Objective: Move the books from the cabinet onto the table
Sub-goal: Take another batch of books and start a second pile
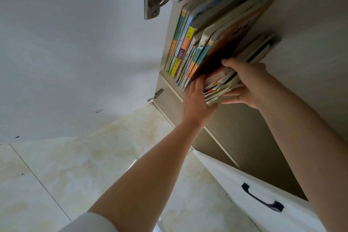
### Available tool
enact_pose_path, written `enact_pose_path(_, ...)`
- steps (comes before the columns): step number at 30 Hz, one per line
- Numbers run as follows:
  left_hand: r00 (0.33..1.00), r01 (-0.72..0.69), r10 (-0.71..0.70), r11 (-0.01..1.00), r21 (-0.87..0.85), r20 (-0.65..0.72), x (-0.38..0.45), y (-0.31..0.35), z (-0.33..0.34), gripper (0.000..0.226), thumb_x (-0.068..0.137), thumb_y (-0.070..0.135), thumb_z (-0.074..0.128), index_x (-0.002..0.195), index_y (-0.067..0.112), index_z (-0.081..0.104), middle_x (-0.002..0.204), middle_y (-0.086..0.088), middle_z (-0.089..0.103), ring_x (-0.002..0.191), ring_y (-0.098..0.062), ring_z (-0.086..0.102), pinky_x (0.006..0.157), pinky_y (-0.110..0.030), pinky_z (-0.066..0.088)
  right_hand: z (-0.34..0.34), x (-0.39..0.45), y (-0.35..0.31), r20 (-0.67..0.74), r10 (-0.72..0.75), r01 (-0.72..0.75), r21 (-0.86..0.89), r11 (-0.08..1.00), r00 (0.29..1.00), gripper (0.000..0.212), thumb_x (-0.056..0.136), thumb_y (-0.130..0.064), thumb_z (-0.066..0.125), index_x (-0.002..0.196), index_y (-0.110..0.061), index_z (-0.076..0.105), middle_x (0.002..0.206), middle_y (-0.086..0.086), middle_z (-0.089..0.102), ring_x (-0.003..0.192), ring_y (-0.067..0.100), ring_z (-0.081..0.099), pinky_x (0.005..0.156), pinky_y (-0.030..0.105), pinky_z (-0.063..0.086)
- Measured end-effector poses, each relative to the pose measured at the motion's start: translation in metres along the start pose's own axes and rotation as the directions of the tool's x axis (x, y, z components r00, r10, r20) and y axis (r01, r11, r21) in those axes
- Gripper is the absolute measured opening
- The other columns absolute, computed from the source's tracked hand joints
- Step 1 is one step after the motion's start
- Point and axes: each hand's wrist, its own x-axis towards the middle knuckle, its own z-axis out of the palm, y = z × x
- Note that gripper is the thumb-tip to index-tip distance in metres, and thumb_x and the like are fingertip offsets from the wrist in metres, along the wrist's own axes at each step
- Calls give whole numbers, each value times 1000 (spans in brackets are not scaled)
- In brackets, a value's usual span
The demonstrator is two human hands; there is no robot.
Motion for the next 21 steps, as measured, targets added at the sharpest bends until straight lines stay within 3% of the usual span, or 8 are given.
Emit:
enact_pose_path(6,992,-100,97,994,-43,-84,8,2,4,55,75,26,78,125,14,56,122,-4,64,114,-22,57,91,-36,52,-9,5,8,-1,-49,49,11,999,999,58,77,-16,72,127,-6,44,114,20,61,91,33,69,59,44,61)
enact_pose_path(12,976,-180,180,984,9,-123,-15,-9,-4,46,71,29,81,107,11,59,105,-4,70,94,-24,65,76,-34,56,-11,-18,20,45,-51,52,-25,998,998,44,84,-10,66,124,-6,48,107,17,65,86,31,70,58,42,61)
enact_pose_path(17,977,-189,188,982,-1,-97,-54,-27,-34,48,69,31,81,110,13,62,98,2,71,88,-19,64,73,-36,56,5,-51,48,52,-17,21,-67,998,998,43,80,-14,71,117,-6,50,102,17,68,82,31,72,57,43,61)
enact_pose_path(21,990,-130,124,988,-81,-71,-75,-43,-55,51,71,26,82,117,14,64,96,5,72,84,-12,67,72,-30,56,19,-75,73,145,-77,89,-83,993,987,55,83,-22,73,127,-17,41,111,9,66,93,26,70,67,43,62)
